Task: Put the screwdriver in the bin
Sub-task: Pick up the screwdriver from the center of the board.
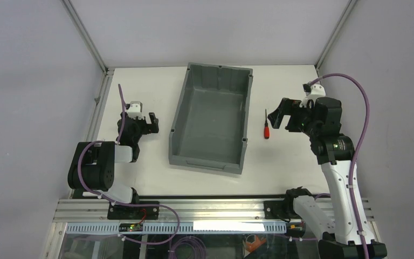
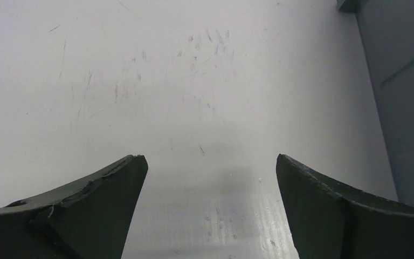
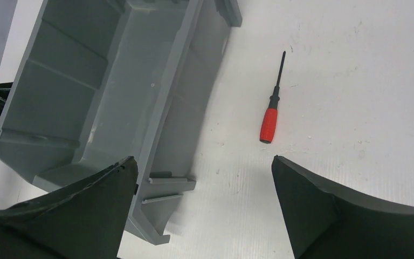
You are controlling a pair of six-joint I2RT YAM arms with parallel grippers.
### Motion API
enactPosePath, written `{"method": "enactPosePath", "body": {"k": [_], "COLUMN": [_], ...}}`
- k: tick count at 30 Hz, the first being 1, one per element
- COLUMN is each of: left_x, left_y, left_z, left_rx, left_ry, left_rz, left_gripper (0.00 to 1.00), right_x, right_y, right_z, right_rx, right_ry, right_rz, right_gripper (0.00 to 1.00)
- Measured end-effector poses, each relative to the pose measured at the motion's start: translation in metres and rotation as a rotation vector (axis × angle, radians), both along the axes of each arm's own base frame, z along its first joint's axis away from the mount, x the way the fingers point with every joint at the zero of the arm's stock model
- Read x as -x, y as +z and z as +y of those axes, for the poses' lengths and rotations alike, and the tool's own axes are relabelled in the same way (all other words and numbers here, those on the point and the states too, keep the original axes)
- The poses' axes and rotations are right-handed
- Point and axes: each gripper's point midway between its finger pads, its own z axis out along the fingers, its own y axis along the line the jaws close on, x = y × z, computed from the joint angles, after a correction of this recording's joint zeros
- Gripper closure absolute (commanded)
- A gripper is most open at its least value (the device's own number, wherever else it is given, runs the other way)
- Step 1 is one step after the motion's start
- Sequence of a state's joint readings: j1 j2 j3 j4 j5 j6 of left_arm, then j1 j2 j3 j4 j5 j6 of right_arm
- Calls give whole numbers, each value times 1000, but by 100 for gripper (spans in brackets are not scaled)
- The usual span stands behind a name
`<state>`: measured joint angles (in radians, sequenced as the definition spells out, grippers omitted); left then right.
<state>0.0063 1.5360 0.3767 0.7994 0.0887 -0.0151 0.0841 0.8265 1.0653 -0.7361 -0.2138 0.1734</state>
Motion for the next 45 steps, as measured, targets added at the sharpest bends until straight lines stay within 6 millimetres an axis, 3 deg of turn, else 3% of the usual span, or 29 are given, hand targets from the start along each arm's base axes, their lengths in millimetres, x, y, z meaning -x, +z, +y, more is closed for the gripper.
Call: {"method": "enactPosePath", "body": {"k": [25, 36, 45], "left_x": [0, 0, 0], "left_y": [0, 0, 0], "left_z": [0, 0, 0], "left_rx": [0, 0, 0], "left_ry": [0, 0, 0], "left_rz": [0, 0, 0], "left_gripper": [1, 1, 1], "right_x": [2, -19, -42], "right_y": [1, 15, -6], "right_z": [-1, -10, -16], "right_rx": [11, 60, 106], "right_ry": [2, -39, -74], "right_rz": [0, 81, 258], "right_gripper": [1, 1, 4]}}
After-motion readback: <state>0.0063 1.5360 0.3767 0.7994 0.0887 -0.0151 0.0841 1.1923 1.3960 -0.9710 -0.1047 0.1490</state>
